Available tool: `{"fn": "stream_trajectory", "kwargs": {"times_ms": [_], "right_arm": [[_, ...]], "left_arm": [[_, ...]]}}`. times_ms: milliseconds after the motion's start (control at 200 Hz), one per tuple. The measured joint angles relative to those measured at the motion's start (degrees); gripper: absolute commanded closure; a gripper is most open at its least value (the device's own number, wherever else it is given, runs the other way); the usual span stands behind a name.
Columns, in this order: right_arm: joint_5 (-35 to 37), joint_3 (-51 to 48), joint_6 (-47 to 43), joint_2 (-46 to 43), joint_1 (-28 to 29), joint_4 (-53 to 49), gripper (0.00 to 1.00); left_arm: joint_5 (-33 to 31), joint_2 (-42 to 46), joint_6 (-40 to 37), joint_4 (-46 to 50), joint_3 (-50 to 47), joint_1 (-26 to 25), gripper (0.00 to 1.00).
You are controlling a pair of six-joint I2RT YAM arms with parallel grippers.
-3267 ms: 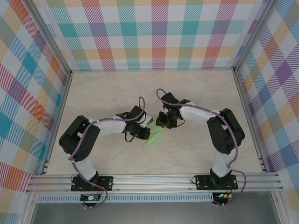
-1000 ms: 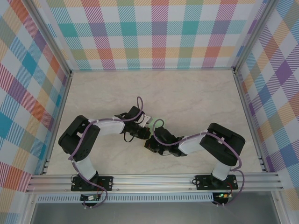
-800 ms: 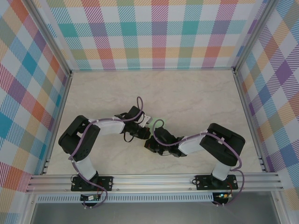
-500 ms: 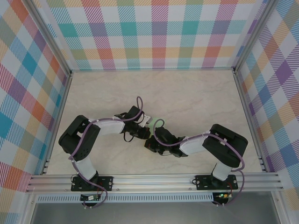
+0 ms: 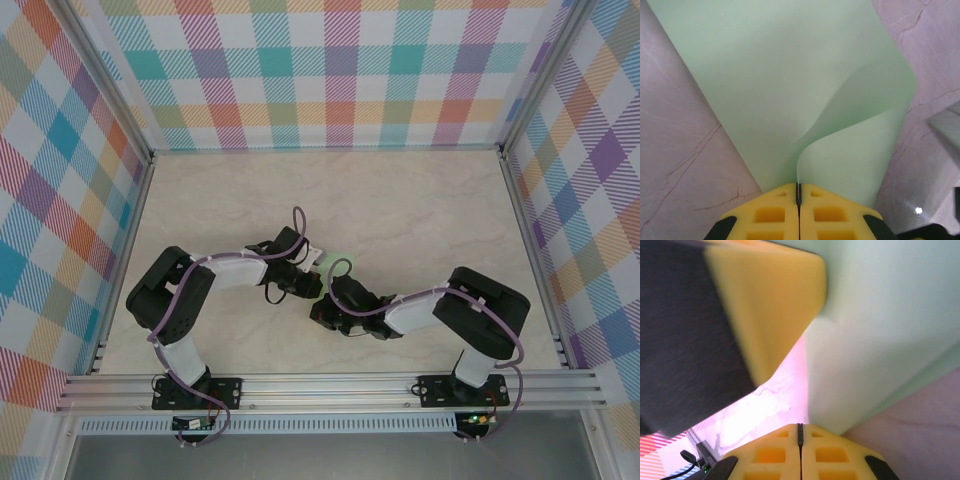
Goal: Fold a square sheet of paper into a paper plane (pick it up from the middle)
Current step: Third fold the triangle at the center of the table.
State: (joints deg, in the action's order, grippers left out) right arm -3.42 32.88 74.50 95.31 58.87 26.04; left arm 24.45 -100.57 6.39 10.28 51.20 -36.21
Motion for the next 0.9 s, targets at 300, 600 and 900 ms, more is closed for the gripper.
{"fn": "stream_trajectory", "kwargs": {"times_ms": [300, 600, 900], "right_arm": [[-0.26, -1.27, -1.86, -5.03, -3.41, -0.76, 0.93], [-1.36, -2.05, -1.84, -0.87, -4.7, 2.16, 0.93], [-1.66, -2.25, -1.62, 0.79, -4.85, 3.56, 0.93]], "left_arm": [[0.15, -0.11, -0.02, 0.02, 0.07, 0.0, 0.94], [0.42, -0.2, -0.02, 0.0, 0.07, 0.11, 0.94], [0.72, -0.52, -0.02, 0.11, 0.37, 0.15, 0.94]]}}
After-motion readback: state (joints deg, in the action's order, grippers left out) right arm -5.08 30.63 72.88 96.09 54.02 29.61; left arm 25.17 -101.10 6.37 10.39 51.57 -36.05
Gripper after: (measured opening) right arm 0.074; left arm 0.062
